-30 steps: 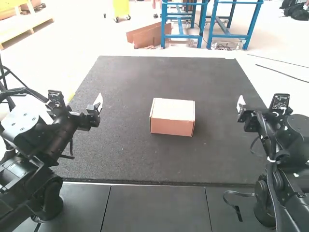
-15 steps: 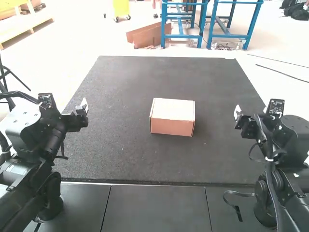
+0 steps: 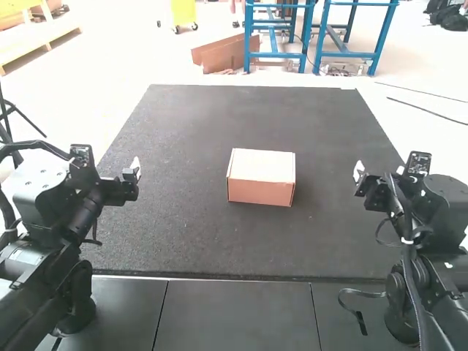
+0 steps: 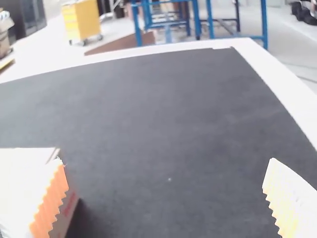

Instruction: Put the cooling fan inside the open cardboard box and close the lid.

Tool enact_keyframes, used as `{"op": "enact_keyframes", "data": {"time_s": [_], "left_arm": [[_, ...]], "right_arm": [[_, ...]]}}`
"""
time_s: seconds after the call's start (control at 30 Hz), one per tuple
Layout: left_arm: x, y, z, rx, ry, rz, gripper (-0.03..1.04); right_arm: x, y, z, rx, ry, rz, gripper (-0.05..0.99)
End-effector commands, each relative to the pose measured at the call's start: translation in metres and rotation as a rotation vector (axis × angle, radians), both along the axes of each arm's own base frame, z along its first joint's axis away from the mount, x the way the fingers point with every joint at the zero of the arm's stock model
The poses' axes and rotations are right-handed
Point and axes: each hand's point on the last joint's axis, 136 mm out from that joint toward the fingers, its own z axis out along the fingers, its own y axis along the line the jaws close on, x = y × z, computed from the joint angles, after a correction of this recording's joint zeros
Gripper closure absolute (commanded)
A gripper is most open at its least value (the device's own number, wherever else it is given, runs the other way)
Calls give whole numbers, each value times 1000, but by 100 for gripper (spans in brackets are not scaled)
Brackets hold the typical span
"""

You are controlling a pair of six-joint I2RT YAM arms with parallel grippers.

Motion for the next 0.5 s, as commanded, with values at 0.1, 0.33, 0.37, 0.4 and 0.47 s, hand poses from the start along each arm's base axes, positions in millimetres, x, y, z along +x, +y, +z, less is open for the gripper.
{"op": "enact_keyframes", "data": {"time_s": [0.1, 0.33, 0.37, 0.4, 0.47], "left_arm": [[0, 8, 0, 33, -8, 27, 6], [0, 7, 0, 60, -9, 21, 6], [0, 7, 0, 60, -8, 21, 6], [0, 7, 0, 59, -9, 22, 6], [0, 6, 0, 59, -9, 20, 6]], "right_arm": [[0, 4, 0, 12, -4, 20, 2], [0, 4, 2, 12, -10, 23, 2], [0, 4, 2, 11, -11, 23, 2], [0, 4, 2, 11, -13, 22, 2], [0, 4, 2, 9, -13, 22, 2]]}}
